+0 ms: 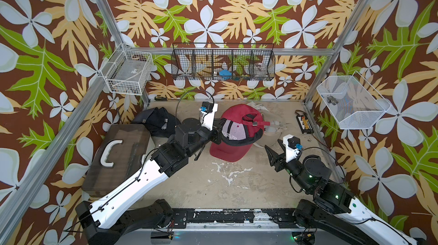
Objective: Open the adjustable buckle of the baseball cap
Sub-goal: Pick up the baseball cap.
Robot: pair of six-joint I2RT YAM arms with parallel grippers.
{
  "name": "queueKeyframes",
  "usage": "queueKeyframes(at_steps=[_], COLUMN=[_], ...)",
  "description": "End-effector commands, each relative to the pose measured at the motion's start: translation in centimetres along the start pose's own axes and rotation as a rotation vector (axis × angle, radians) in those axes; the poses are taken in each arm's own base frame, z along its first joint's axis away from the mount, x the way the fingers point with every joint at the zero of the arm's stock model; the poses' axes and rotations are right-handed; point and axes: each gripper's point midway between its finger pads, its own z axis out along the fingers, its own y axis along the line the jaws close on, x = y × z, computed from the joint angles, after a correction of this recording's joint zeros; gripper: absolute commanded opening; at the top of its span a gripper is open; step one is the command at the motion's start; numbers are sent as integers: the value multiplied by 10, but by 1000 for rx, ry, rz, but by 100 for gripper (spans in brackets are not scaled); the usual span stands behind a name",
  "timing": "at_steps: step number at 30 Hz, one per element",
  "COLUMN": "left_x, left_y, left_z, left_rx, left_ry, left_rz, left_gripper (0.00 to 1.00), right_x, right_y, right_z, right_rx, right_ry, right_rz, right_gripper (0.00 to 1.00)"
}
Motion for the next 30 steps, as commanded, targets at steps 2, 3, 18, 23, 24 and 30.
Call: queueKeyframes(at_steps=[2,3,18,23,24,30], left_x=[-4,-3,10,16,17,20], left_y=[-4,-5,-25,-31,-32,-38], left_z=[-8,-9,-20,-23,-24,-27], left_rx=[17,19,69,77,81,94], left_ry=[-20,-20,2,12,13,18], left_rz=[-31,-35,-51,-50,-52,-53], left_gripper=[0,0,0,0,0,0], right_x=[-17,-18,-23,-26,-27,-29], right_y=[4,5,13,11,11,11], right_z=[2,3,17,19,19,19], right_rx=[-16,-17,-28,-11,-9,-8], right_ry=[-60,-61,-75,-85,-90,-97], right_rz=[21,22,13,-4,-5,-15], right_gripper=[67,67,67,67,67,65])
